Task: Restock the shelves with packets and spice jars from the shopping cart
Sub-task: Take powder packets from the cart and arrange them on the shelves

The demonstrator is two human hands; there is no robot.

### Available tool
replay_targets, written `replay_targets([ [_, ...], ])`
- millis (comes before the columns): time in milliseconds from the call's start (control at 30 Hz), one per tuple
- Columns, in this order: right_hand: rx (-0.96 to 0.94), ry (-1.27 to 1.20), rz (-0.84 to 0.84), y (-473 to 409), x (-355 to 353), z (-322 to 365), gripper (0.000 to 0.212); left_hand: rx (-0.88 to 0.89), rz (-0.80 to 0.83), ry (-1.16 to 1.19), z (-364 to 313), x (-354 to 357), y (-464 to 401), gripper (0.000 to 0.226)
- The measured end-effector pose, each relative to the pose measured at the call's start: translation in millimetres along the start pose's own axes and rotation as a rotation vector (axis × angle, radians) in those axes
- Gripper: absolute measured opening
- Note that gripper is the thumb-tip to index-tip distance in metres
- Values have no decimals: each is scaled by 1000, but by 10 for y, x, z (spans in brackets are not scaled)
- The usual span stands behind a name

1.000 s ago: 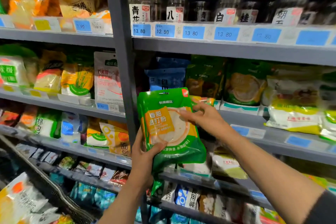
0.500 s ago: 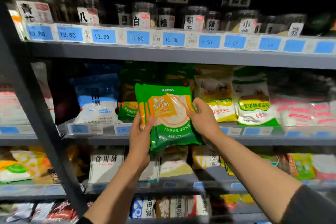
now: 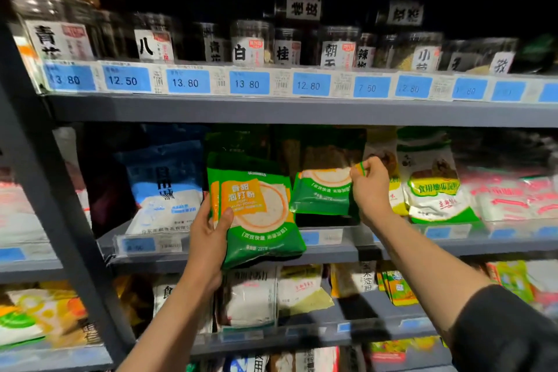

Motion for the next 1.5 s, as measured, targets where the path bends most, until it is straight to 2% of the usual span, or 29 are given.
replay_targets([
  [67, -4, 15, -12, 11, 133, -6, 32, -9, 4, -2, -9, -53, -73, 37],
  [200, 102, 3, -70, -17, 370, -23, 40, -61, -3, 9, -22, -185, -222, 30],
  [267, 116, 32, -45, -20, 455, -64, 37, -99, -13, 9, -38, -216, -276, 28],
  [467, 142, 408, 42, 40, 620, -253, 19, -90, 22, -70, -48, -196, -367, 26],
  [533, 76, 570, 103, 63, 656, -211, 25, -82, 23, -89, -44, -200, -368, 25],
  [633, -22, 620, 197, 104, 720, -201, 29, -83, 25, -92, -43, -205, -365, 26],
  [700, -18, 604, 258, 109, 770, -248, 38, -68, 25, -95, -37, -206, -368, 27],
  [833, -24, 660, 454, 220, 830, -281, 92, -41, 21, -100, -36, -206, -362, 26],
  [900, -87, 686, 518, 270, 823, -251, 100, -39, 15, -98, -47, -200, -349, 26],
  [1000, -304, 855, 618, 383, 803, -191, 98, -49, 10, -93, -55, -191, -341, 26],
  [1067, -387, 922, 561, 411, 813, -188, 88, -59, 3, -90, -53, -194, -340, 26],
  [1133, -350, 967, 475, 363, 823, -196, 75, -69, 5, -84, -51, -196, -334, 25],
  [1233, -333, 1034, 455, 332, 801, -161, 69, -73, 15, -83, -59, -205, -319, 25],
  [1300, -469, 970, 307, 370, 742, -53, 57, -81, 22, -71, -60, -214, -307, 25],
  [1333, -520, 850, 218, 434, 709, 34, 52, -88, 20, -62, -56, -222, -304, 25],
  [1367, -487, 686, 189, 505, 693, 111, 49, -97, 16, -52, -54, -226, -295, 26],
  [1433, -186, 361, 358, 655, 743, 215, 54, -108, 7, -22, -48, -231, -281, 30],
  [1467, -32, 289, 480, 741, 793, 227, 58, -110, 6, -7, -45, -230, -272, 31],
  [1500, 44, 284, 564, 818, 832, 233, 60, -114, 7, 3, -46, -229, -261, 32],
])
Point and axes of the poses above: each hand's wrist, its own y-axis away from the middle knuckle, its own x-axis out of the palm, z = x × y, the point moved 3 cm from there along -y, towards the middle knuckle, and after that the axes turned 14 degrees about -z, right-handed, at the moved point
